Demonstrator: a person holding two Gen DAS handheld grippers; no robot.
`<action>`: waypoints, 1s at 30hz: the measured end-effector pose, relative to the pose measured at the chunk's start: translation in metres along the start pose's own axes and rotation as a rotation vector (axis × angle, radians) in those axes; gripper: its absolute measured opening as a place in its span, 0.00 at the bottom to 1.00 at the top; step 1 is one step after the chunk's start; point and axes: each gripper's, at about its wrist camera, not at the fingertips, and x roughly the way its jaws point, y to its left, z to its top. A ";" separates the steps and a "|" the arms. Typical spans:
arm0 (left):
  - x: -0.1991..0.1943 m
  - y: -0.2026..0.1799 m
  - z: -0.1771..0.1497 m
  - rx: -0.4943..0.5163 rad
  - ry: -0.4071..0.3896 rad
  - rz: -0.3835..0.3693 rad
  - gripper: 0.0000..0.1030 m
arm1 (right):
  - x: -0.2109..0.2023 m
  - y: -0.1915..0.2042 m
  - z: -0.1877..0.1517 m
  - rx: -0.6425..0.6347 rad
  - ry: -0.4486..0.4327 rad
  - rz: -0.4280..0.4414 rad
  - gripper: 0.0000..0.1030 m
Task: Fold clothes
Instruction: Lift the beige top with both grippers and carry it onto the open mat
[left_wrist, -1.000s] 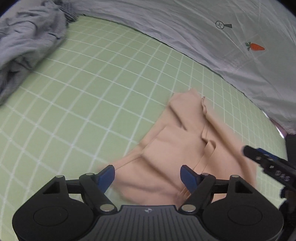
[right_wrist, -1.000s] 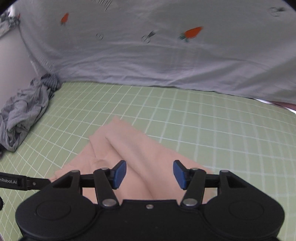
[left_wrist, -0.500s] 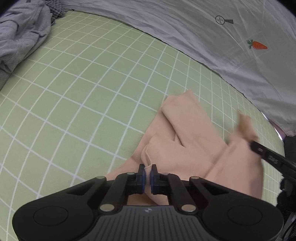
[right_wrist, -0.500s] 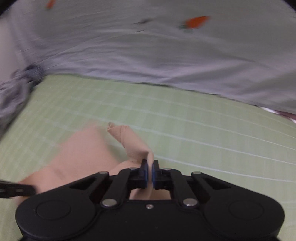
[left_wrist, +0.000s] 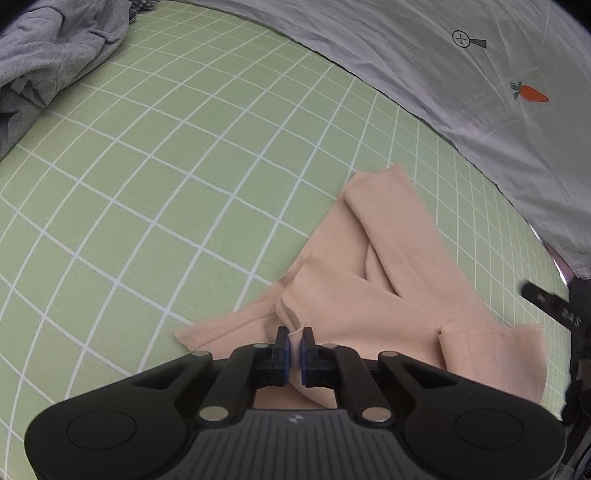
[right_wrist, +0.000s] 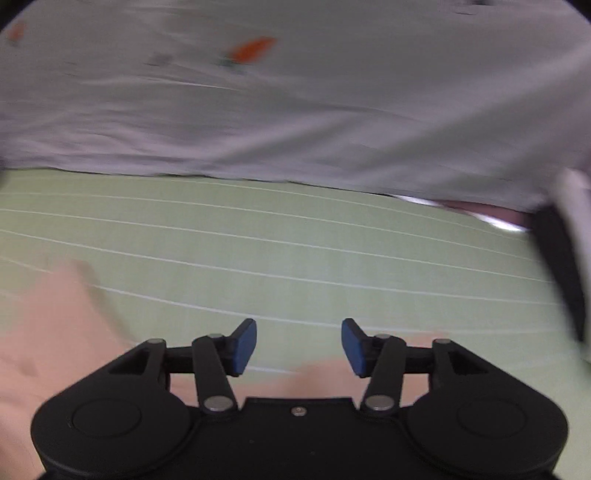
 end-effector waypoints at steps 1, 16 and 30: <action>0.000 0.000 0.000 -0.001 0.001 -0.001 0.07 | 0.009 0.010 0.002 0.009 0.016 0.091 0.52; 0.005 -0.001 0.004 0.024 0.015 0.007 0.07 | 0.042 0.055 -0.004 0.020 0.101 0.288 0.09; -0.047 0.016 0.051 0.102 -0.187 0.131 0.05 | 0.000 -0.082 0.029 0.172 -0.116 -0.209 0.04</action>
